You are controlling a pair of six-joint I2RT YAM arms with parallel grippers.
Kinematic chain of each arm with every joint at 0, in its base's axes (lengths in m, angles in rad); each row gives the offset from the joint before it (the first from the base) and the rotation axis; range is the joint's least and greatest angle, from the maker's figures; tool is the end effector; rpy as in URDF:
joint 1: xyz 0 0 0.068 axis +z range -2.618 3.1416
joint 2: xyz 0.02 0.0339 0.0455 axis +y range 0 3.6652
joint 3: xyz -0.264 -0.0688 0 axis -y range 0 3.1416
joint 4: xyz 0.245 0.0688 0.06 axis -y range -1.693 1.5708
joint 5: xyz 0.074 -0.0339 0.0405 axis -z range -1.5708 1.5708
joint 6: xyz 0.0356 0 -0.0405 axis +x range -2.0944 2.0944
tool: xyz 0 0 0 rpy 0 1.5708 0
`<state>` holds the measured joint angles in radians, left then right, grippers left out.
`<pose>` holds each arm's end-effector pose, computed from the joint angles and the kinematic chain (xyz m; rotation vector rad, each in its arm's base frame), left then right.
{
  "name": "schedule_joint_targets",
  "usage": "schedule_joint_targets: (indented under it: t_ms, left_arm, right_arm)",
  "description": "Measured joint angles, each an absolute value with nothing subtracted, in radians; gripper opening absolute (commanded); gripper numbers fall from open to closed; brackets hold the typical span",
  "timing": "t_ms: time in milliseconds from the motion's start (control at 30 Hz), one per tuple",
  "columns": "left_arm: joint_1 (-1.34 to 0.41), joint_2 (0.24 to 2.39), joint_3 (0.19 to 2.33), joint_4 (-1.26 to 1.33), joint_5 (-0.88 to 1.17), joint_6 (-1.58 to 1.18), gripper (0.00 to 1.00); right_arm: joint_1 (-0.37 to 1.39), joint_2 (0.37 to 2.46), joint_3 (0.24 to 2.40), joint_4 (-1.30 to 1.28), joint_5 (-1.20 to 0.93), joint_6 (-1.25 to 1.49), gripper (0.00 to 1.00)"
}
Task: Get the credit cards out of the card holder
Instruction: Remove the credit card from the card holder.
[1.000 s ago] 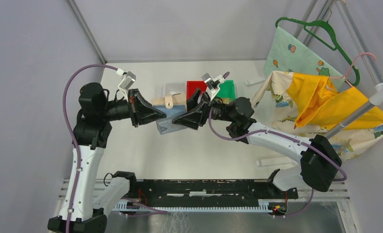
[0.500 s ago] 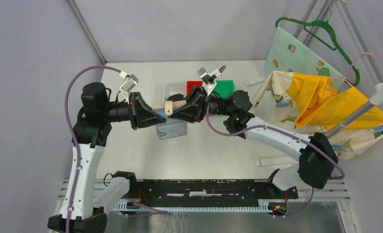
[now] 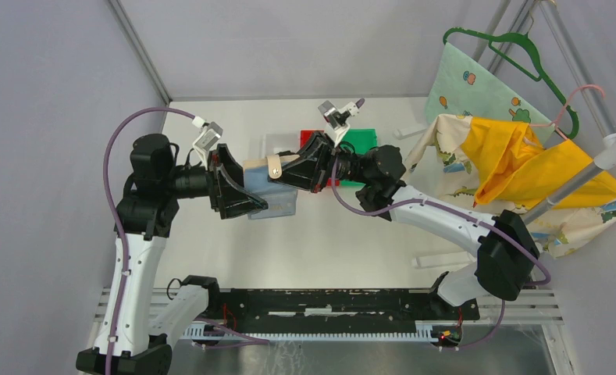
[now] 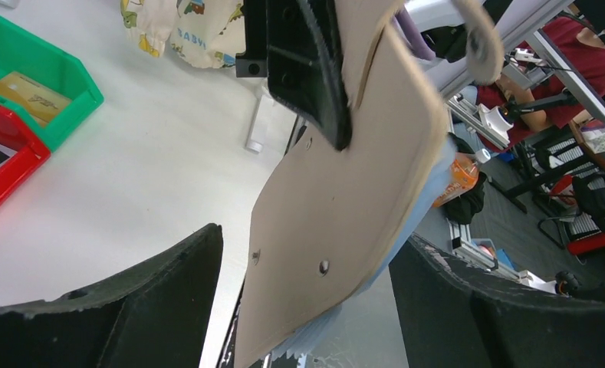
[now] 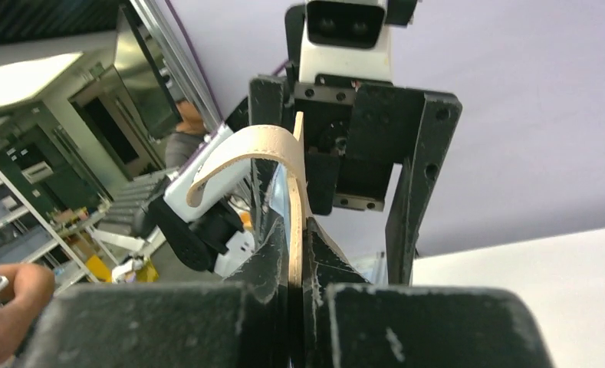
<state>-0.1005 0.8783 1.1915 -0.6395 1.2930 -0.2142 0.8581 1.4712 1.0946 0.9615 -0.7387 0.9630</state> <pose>0.1412 -0.0486 0.4224 0.8000 1.7022 -1.4188 0.1959 0.2633 0.3973 -0.7559 1.1741 1.9346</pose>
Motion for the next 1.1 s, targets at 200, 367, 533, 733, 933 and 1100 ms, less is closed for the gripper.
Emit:
schedule_joint_targets:
  t_ms: [200, 367, 533, 733, 933, 1100]
  left_arm:
    - [-0.101, 0.874, 1.179, -0.640, 1.297, -0.215, 0.68]
    - [-0.101, 0.867, 1.147, -0.632, 1.310, -0.216, 0.40]
    - [-0.101, 0.861, 1.130, -0.631, 1.308, -0.216, 0.07]
    - [-0.102, 0.879, 1.137, -0.678, 1.259, -0.164, 0.02]
    - [-0.102, 0.925, 1.175, -0.772, 1.228, -0.040, 0.02]
    - [-0.102, 0.953, 1.205, -0.844, 1.213, 0.037, 0.02]
  right_arm:
    - [0.861, 1.471, 1.040, 1.129, -0.631, 1.069, 0.00]
    - [0.878, 1.471, 0.994, 1.190, -0.534, 1.088, 0.00]
    - [0.903, 1.462, 0.933, 1.225, -0.442, 1.073, 0.16]
    - [0.899, 1.378, 0.907, 1.078, -0.445, 0.908, 0.48]
    - [0.892, 1.325, 1.014, 0.704, -0.524, 0.598, 0.55]
    - [0.892, 1.340, 1.143, 0.397, -0.574, 0.366, 0.54]
